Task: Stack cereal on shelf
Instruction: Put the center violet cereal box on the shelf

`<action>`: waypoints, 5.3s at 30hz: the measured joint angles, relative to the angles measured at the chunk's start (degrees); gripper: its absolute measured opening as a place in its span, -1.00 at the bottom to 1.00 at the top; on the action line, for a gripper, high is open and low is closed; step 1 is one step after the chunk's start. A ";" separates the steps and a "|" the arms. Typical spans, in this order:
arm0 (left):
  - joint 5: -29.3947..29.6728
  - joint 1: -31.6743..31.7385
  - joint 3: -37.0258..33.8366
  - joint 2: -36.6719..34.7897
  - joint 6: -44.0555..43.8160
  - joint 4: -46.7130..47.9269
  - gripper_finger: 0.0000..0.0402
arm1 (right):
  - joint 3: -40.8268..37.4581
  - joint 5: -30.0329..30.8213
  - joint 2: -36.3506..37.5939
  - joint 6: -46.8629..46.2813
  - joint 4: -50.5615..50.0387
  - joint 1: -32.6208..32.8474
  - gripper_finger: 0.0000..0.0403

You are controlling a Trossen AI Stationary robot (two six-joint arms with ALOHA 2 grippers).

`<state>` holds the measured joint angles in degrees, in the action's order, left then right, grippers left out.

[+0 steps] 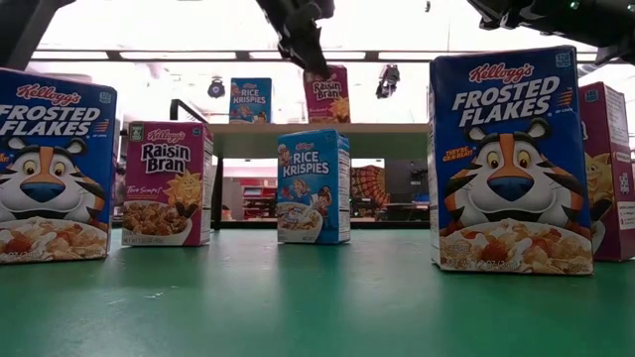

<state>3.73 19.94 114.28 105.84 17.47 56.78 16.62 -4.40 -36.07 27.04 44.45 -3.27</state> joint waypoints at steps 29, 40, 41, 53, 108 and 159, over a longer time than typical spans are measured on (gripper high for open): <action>-0.02 -0.79 8.03 -0.02 0.03 6.27 -0.04 | 0.00 0.00 0.00 0.16 -0.02 -0.02 -0.96; -0.19 -0.18 6.74 0.74 0.18 7.08 0.34 | 0.00 -0.02 0.00 0.08 0.00 0.00 -0.96; -0.17 0.00 6.72 1.13 0.29 6.97 0.37 | 0.00 -0.02 0.00 0.10 -0.02 0.00 -0.96; 0.17 1.57 6.80 3.91 2.84 6.89 0.40 | 0.00 0.00 0.00 0.10 -0.07 0.00 -0.96; -0.20 1.40 6.78 6.47 6.26 1.77 -0.15 | 0.00 0.00 0.00 0.52 -0.07 0.00 -0.96; 5.77 -10.38 4.61 0.57 -0.29 12.34 -0.13 | 0.00 0.00 0.00 -0.65 -0.17 -0.01 -0.96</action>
<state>9.50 9.56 118.88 106.41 17.18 69.12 16.62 -4.40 -36.07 26.39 44.27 -3.28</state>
